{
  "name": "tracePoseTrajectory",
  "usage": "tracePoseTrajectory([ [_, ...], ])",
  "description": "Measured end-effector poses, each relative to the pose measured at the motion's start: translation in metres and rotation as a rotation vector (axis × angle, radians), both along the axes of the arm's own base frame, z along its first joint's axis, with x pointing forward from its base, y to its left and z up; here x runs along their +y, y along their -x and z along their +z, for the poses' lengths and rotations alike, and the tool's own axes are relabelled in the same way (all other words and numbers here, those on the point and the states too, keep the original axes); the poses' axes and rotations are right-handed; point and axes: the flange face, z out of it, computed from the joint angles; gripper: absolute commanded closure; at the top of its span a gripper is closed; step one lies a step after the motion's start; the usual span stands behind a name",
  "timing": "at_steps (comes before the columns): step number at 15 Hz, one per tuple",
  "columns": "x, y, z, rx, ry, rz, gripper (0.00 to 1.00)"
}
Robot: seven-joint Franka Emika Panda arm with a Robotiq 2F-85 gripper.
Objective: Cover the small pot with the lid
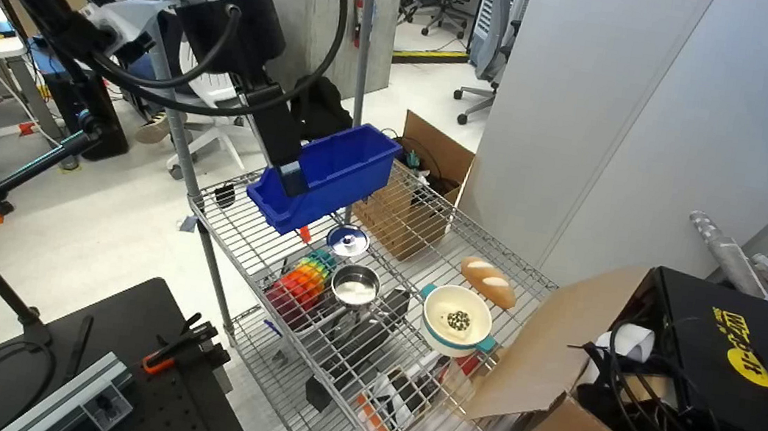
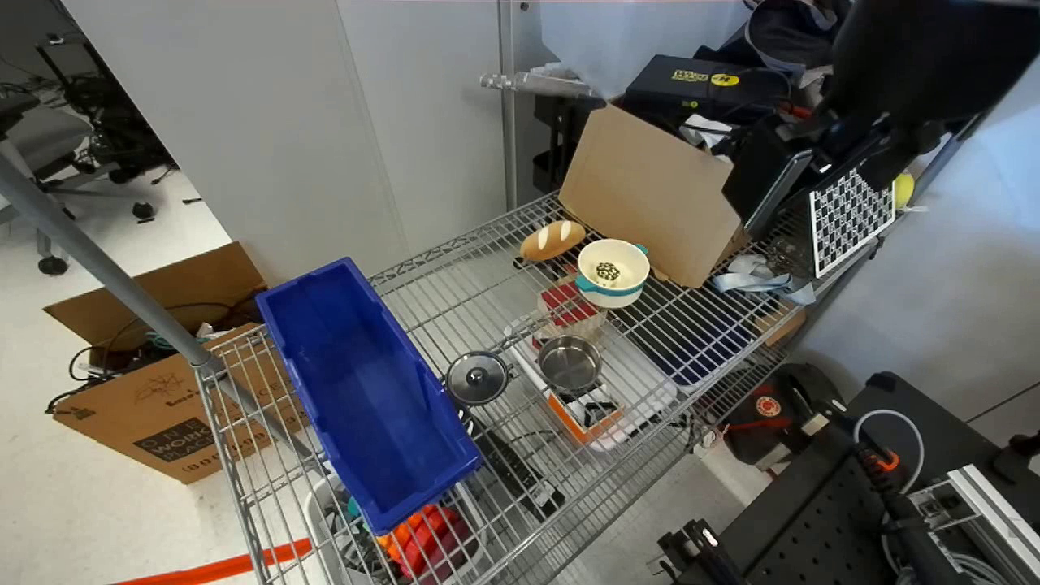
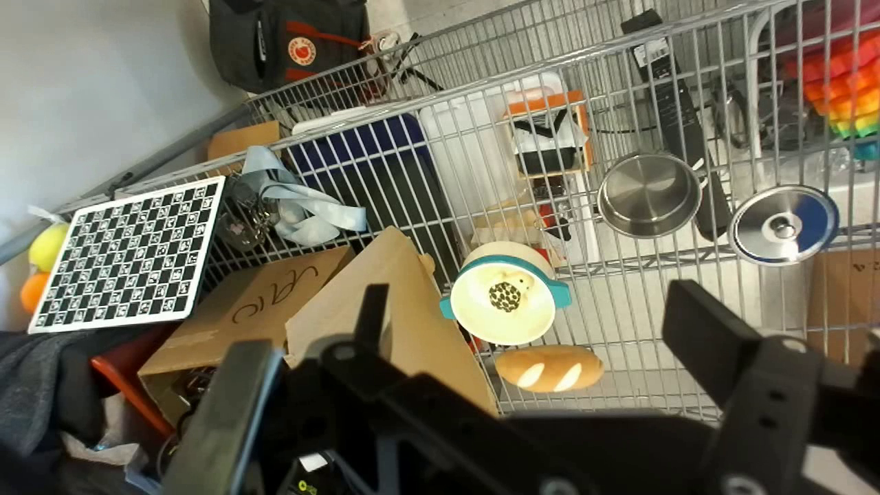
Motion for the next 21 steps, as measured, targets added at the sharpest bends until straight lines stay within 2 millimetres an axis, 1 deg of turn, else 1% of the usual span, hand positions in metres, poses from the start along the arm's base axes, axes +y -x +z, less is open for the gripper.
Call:
tracePoseTrajectory([
  [2, 0.0, -0.001, -0.003, 0.007, -0.004, -0.001, 0.0],
  [4, 0.003, -0.008, -0.014, 0.029, -0.013, -0.011, 0.0],
  [6, 0.008, -0.023, -0.029, 0.056, -0.032, -0.035, 0.0],
  [7, 0.011, -0.034, -0.039, 0.072, -0.047, -0.046, 0.0],
  [10, 0.016, -0.077, -0.074, 0.128, -0.121, -0.08, 0.0],
  [12, 0.017, -0.108, -0.105, 0.166, -0.185, -0.114, 0.0],
  [15, 0.022, -0.157, -0.155, 0.165, -0.263, -0.148, 0.0],
  [18, 0.036, -0.198, -0.2, 0.185, -0.317, -0.187, 0.0],
  [21, 0.058, -0.229, -0.236, 0.191, -0.363, -0.226, 0.0],
])
